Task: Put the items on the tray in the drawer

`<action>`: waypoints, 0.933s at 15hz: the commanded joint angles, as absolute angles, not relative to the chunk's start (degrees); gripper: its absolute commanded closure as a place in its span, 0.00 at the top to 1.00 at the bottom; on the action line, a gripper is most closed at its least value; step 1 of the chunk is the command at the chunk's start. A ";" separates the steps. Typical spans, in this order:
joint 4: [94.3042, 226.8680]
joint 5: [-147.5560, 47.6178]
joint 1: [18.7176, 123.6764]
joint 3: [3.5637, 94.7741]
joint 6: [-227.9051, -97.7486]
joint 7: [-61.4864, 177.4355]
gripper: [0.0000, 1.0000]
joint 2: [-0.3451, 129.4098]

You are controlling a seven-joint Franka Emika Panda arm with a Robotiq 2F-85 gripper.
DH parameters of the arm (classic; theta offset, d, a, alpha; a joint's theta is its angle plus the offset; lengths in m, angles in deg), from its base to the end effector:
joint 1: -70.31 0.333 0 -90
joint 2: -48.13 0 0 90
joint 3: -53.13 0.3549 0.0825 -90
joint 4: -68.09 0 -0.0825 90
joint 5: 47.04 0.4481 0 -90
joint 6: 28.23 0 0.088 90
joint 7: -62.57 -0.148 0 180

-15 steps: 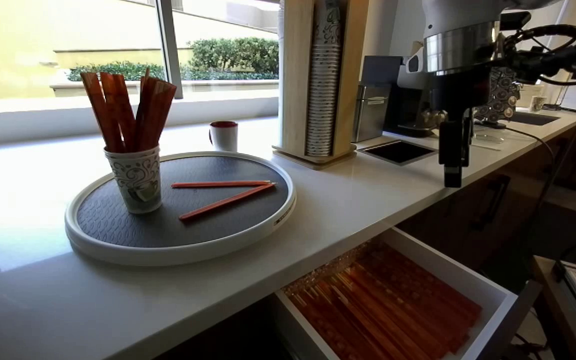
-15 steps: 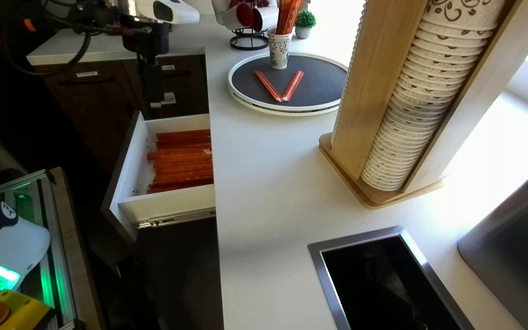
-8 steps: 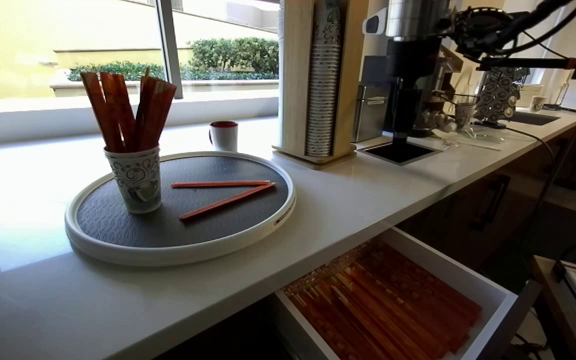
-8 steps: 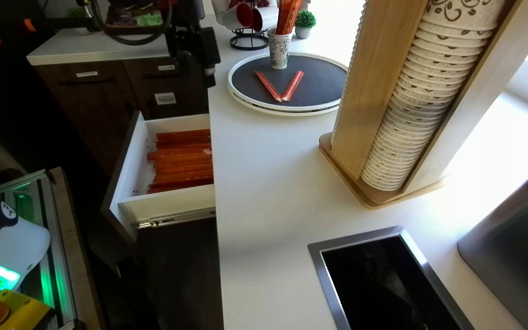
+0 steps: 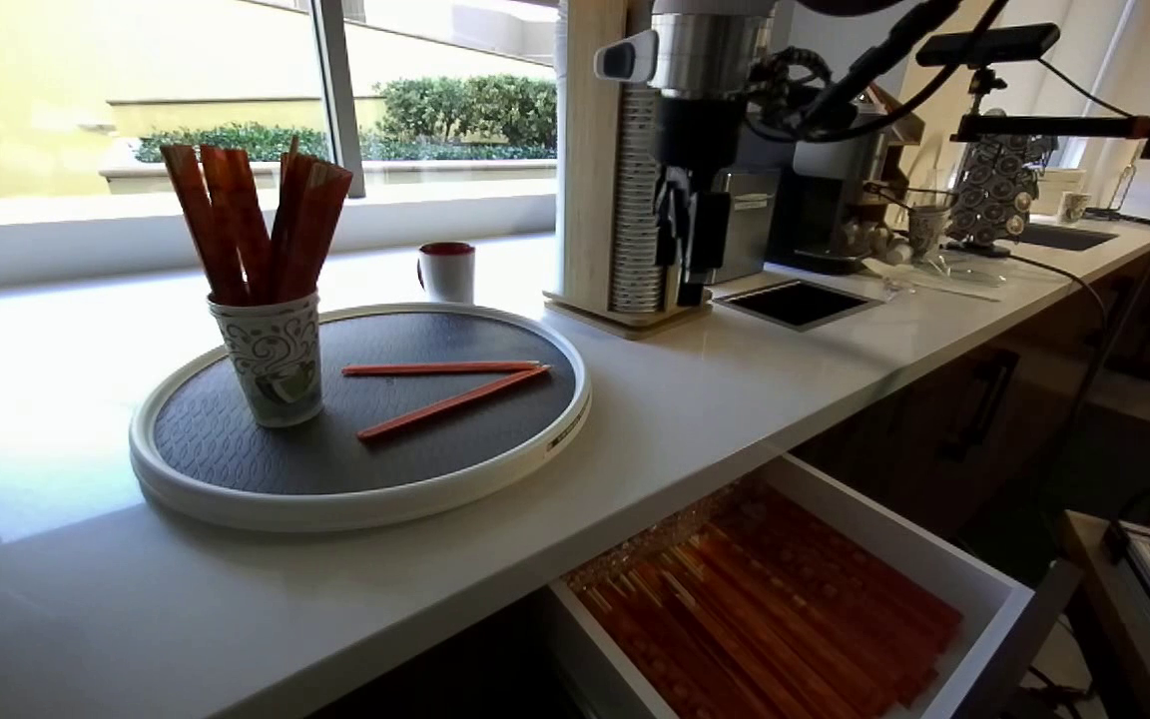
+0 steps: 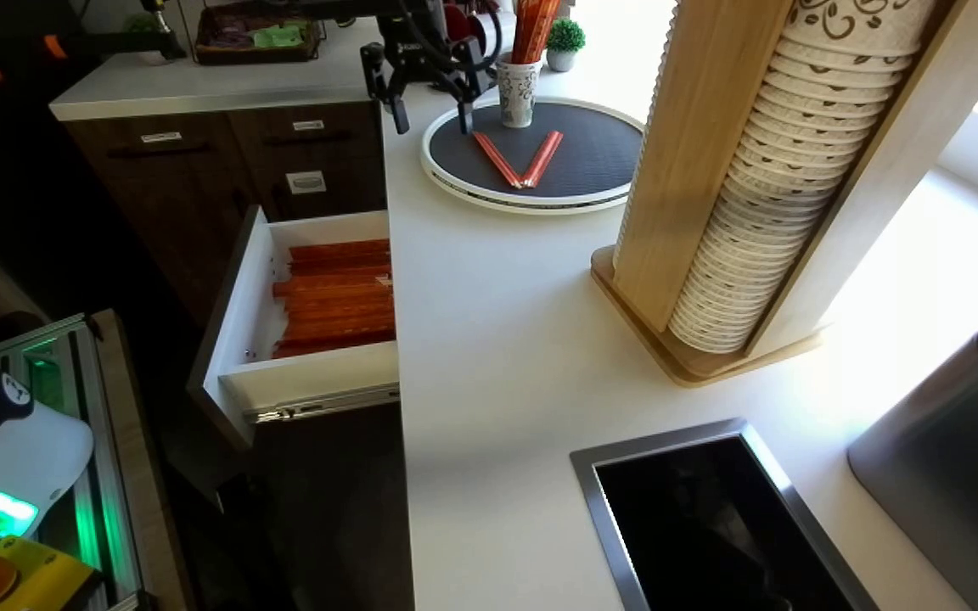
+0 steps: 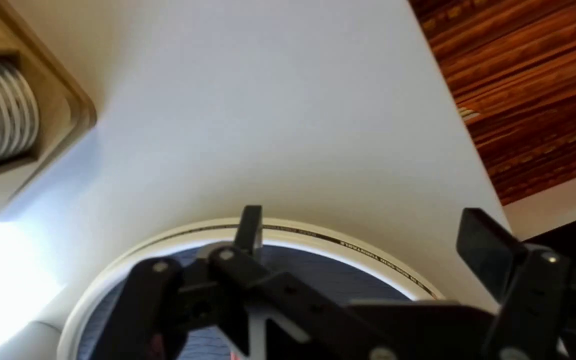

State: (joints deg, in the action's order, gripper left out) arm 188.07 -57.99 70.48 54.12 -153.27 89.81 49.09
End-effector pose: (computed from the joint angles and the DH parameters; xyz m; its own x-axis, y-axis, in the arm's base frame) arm 0.6144 -0.0010 0.3866 0.8261 0.5632 -0.0188 0.5575 -0.8119 0.1732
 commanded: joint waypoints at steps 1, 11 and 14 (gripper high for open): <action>181.88 -56.65 70.97 54.96 -155.03 100.49 1.00 55.77; 174.48 -56.38 70.49 57.76 -158.23 115.82 1.00 65.35; 173.87 -56.39 70.43 57.77 -158.23 116.43 1.00 65.76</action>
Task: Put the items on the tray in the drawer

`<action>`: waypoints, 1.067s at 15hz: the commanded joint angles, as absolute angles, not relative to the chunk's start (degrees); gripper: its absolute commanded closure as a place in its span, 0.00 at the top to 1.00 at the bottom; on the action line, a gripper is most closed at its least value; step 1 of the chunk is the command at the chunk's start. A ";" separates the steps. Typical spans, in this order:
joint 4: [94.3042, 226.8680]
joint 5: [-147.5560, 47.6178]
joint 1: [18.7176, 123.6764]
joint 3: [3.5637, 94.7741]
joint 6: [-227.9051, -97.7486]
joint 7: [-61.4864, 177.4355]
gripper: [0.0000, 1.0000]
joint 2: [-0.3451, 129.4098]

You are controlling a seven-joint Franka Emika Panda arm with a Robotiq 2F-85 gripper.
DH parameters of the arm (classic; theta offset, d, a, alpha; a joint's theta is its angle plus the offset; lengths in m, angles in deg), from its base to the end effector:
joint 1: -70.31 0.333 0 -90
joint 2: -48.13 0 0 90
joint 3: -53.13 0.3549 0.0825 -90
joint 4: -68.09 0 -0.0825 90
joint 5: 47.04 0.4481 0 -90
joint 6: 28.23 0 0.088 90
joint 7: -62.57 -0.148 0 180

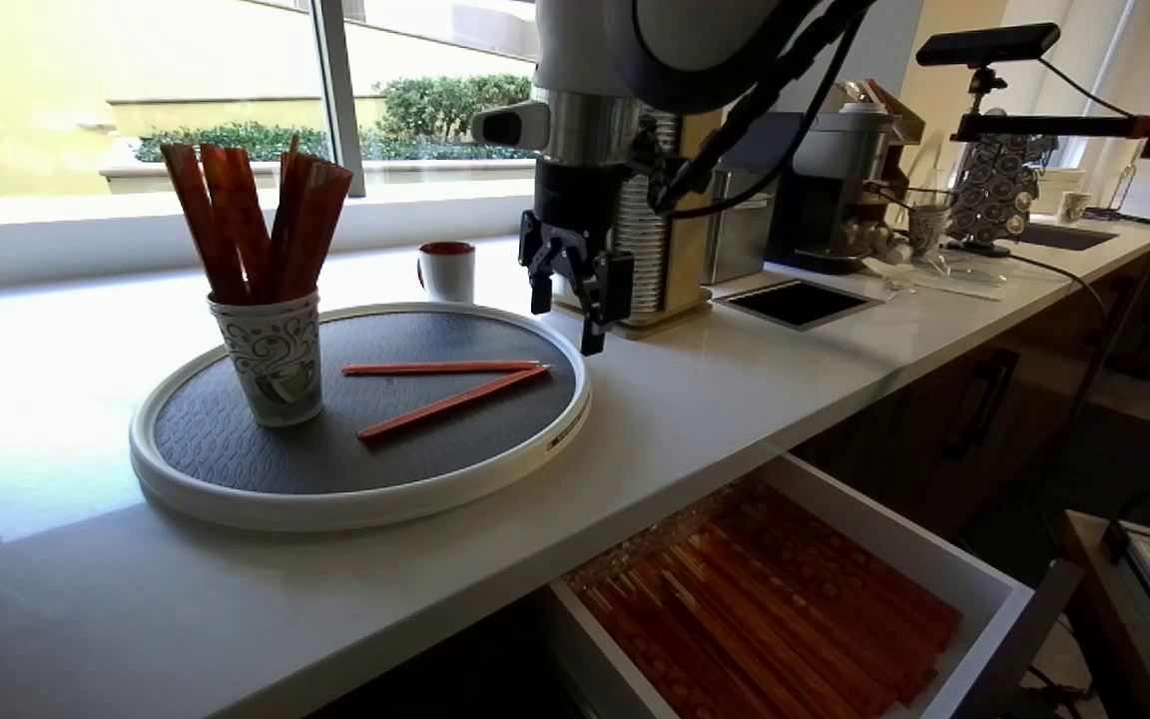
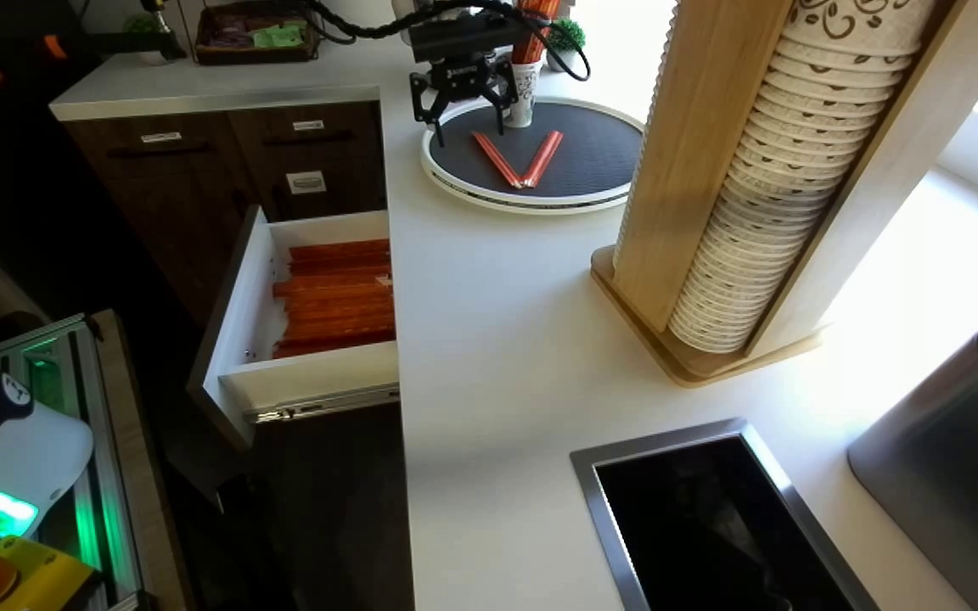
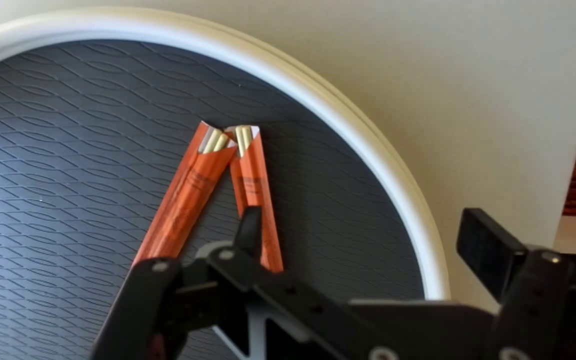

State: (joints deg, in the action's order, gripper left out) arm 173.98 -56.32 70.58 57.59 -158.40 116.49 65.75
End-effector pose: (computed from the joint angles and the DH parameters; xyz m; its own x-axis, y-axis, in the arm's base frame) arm 0.7087 0.0470 0.3319 0.4409 0.8972 -0.0238 0.8881 -0.4323 0.1562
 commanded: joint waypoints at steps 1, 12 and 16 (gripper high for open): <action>175.05 -56.07 69.72 57.37 -160.81 116.48 1.00 65.60; 169.76 -47.92 65.35 60.49 -168.72 123.75 1.00 73.42; 168.17 -47.94 65.34 61.31 -168.60 125.36 1.00 74.76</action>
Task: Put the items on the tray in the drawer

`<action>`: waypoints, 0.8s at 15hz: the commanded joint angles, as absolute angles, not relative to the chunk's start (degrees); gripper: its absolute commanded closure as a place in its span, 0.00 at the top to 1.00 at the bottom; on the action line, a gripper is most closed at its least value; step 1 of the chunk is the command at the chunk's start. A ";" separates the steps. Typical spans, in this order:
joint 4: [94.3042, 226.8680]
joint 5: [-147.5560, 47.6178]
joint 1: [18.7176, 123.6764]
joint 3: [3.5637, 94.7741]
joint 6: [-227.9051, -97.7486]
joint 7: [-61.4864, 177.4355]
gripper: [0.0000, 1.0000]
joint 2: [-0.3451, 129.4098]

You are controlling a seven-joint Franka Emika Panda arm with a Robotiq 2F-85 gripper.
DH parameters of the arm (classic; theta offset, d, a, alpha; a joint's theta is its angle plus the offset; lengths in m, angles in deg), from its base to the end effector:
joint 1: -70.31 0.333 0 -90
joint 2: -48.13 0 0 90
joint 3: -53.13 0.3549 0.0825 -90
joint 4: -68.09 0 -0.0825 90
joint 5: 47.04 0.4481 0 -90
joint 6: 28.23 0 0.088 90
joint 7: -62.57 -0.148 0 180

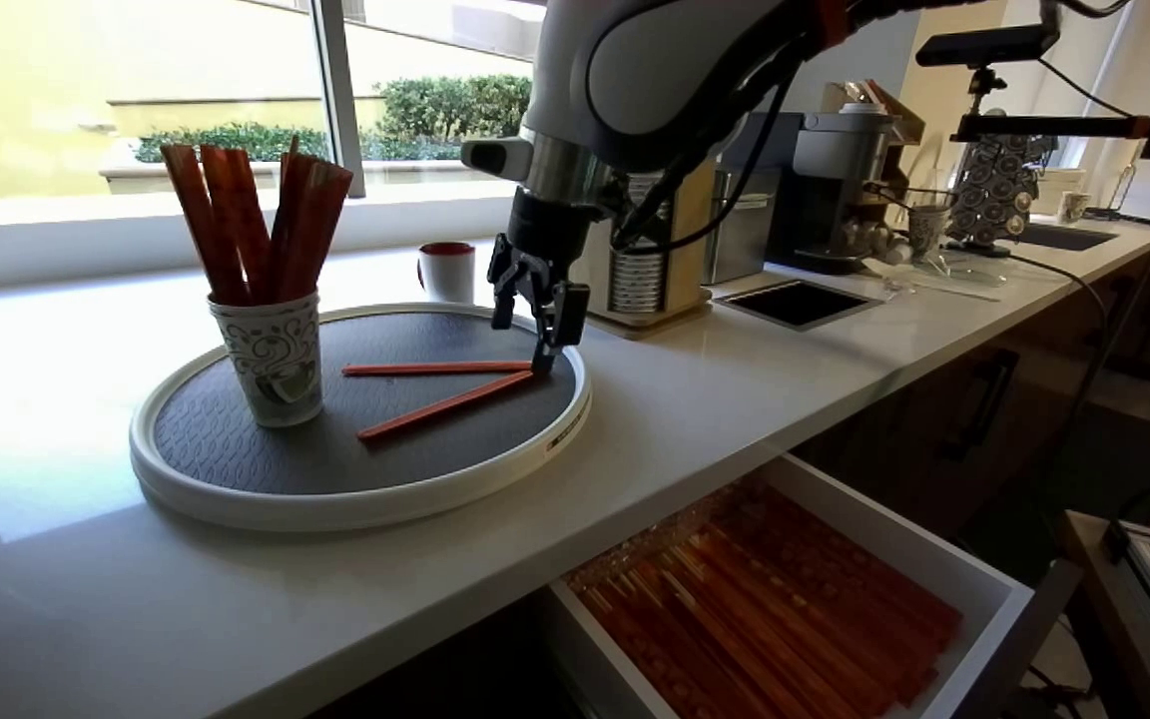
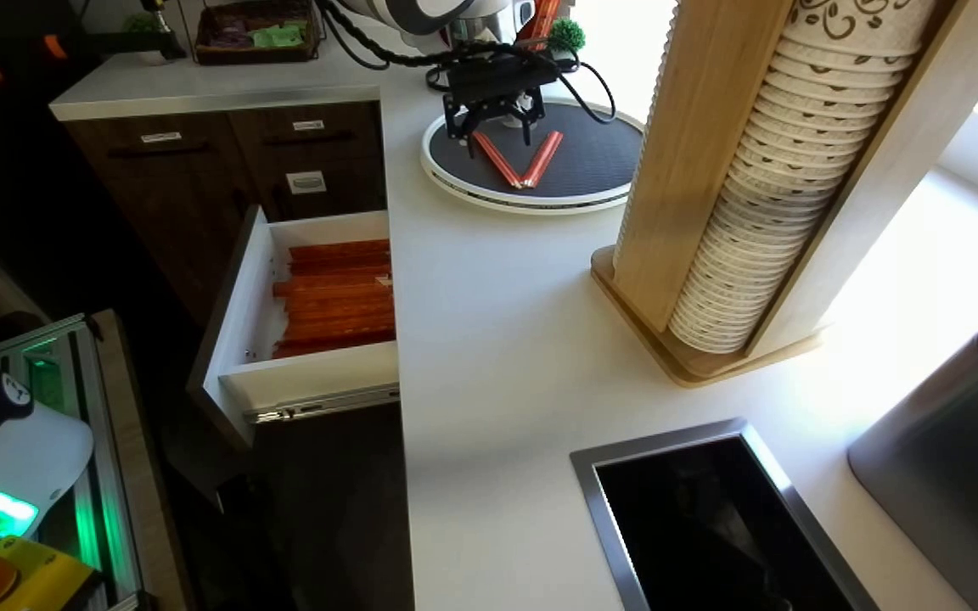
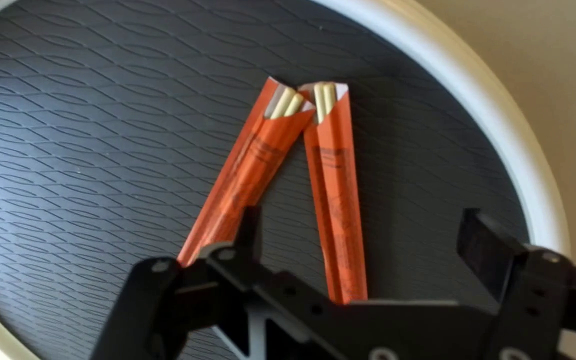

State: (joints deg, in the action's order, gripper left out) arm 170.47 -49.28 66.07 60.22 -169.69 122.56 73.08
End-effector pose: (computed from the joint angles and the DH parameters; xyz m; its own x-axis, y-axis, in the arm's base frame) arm 0.7518 0.0299 0.2940 0.4302 0.8915 0.1420 0.8685 -0.4517 0.2041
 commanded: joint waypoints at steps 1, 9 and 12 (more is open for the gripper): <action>167.57 -47.66 65.14 61.62 -168.97 126.16 1.00 75.58; 163.70 -46.94 65.04 62.63 -169.01 129.09 0.85 79.69; 162.89 -46.76 64.77 62.92 -168.96 129.86 0.61 80.60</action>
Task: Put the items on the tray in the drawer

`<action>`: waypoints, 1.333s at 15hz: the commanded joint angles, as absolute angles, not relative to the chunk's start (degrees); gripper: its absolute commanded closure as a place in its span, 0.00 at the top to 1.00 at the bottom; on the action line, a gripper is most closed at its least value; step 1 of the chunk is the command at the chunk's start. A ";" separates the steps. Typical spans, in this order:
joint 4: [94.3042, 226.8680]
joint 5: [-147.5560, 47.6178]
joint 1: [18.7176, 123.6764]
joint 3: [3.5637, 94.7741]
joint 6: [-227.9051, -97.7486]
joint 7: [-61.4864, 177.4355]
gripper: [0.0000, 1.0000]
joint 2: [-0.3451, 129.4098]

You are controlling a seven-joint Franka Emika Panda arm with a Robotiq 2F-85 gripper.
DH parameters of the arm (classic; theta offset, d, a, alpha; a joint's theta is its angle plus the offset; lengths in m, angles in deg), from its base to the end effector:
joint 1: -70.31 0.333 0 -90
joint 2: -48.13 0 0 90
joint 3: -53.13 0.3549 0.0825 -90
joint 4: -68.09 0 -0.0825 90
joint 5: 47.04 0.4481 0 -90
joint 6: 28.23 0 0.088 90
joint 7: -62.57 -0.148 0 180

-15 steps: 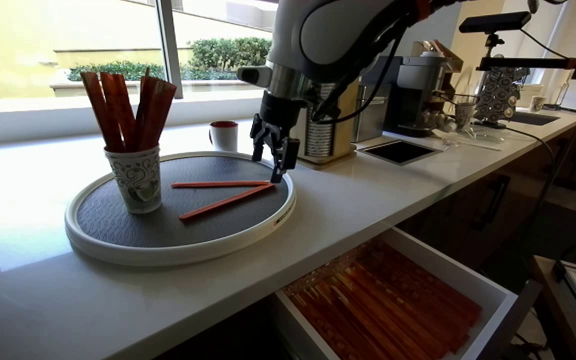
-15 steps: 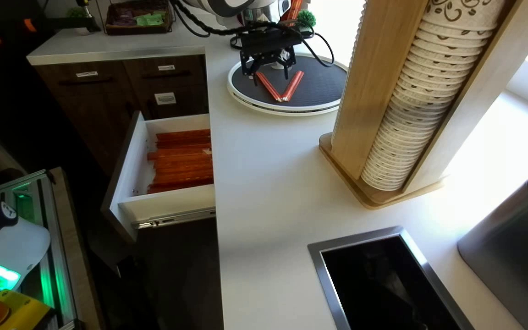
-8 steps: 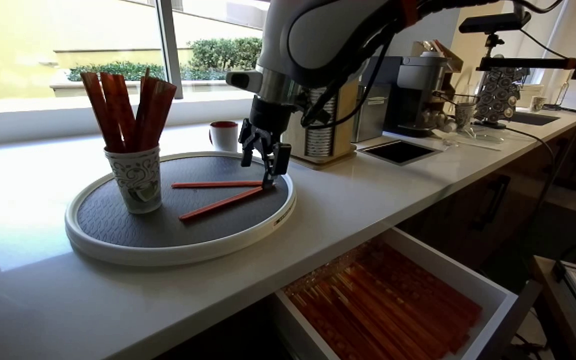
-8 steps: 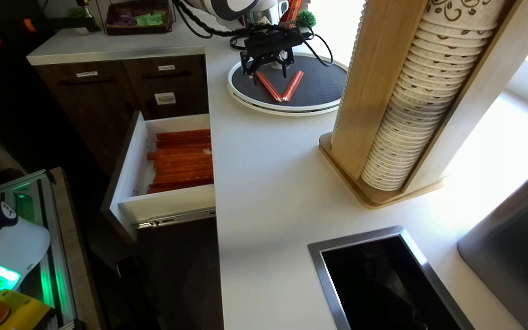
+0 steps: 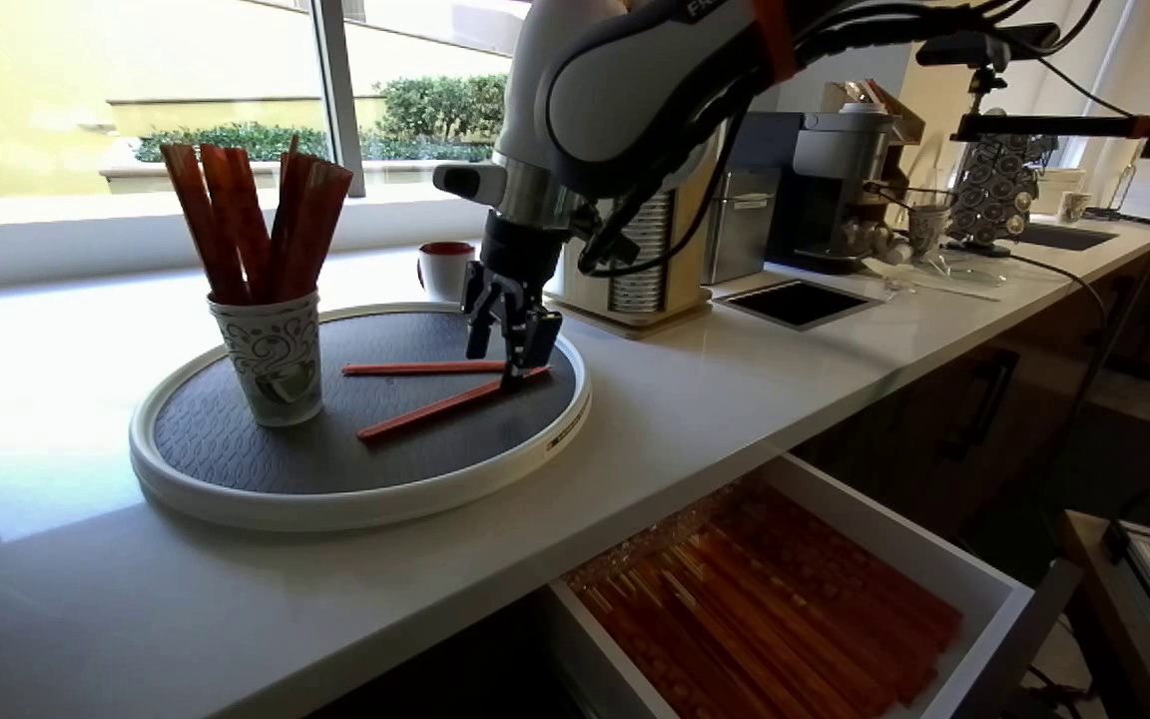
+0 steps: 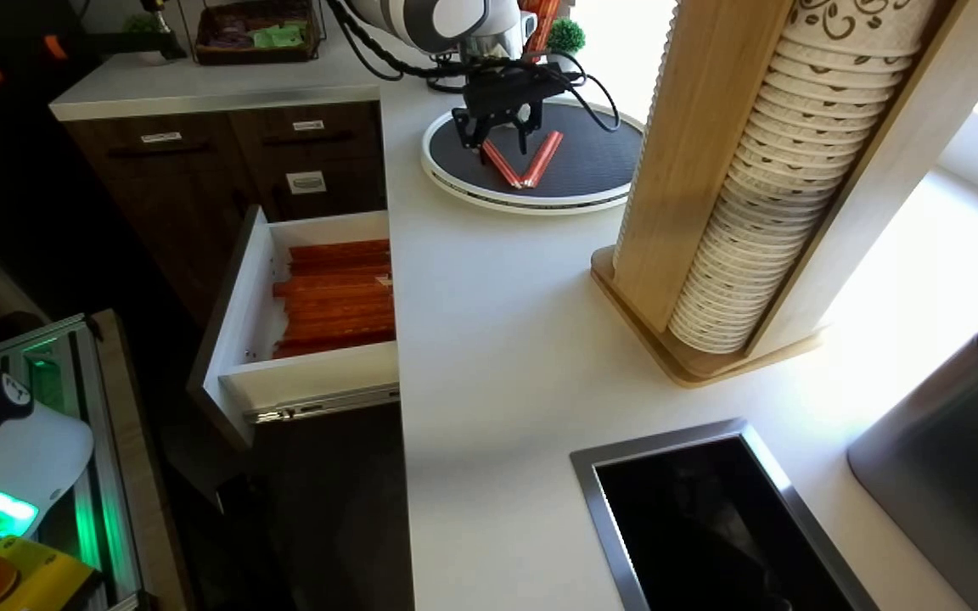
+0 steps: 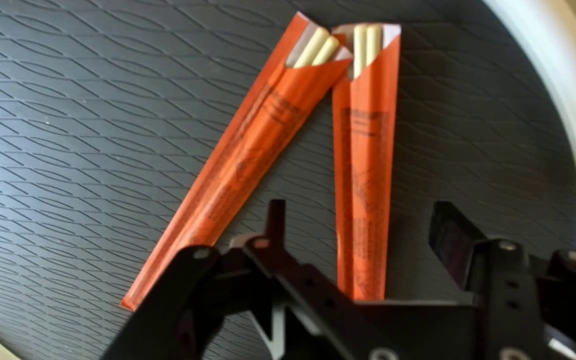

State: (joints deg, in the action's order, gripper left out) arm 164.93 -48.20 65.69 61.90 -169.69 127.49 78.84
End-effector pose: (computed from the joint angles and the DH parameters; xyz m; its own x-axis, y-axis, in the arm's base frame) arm 0.7778 0.0443 0.2700 0.3530 0.9218 0.1601 0.9038 -0.3803 0.1964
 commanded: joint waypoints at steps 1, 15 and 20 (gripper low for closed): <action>162.62 -46.70 64.67 63.02 -168.96 130.05 0.59 80.85; 161.44 -41.73 62.35 65.49 -167.59 133.46 0.00 82.22; 163.43 -40.89 62.64 65.85 -166.92 132.72 0.02 79.46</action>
